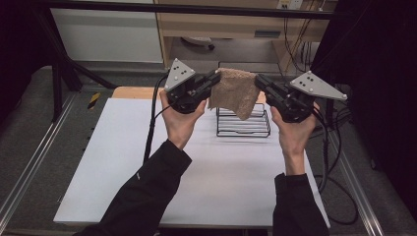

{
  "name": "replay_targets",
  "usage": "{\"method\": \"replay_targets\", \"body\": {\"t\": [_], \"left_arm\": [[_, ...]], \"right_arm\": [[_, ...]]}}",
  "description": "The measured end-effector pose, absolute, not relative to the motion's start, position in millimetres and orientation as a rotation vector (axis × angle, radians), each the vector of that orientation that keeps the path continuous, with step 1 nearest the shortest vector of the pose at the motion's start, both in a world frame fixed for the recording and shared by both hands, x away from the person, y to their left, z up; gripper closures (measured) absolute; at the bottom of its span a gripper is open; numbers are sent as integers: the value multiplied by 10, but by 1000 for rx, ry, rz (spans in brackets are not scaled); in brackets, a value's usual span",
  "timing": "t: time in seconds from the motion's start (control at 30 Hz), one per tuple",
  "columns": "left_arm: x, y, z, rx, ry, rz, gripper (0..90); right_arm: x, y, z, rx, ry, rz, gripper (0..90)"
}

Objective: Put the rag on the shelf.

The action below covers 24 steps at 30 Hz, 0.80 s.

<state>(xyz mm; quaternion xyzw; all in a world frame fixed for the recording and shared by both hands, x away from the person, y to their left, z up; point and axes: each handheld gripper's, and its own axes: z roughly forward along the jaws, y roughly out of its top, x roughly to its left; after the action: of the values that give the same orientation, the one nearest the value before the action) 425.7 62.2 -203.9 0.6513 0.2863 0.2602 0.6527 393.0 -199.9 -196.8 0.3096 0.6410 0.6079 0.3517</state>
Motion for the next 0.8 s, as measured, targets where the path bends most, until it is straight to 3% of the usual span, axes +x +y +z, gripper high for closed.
{"method": "replay_targets", "body": {"t": [0.8], "left_arm": [[4445, 299, -1736, 1461, 619, 621, 845]], "right_arm": [[4089, -2255, -1669, 813, 1573, 1544, 865]]}}
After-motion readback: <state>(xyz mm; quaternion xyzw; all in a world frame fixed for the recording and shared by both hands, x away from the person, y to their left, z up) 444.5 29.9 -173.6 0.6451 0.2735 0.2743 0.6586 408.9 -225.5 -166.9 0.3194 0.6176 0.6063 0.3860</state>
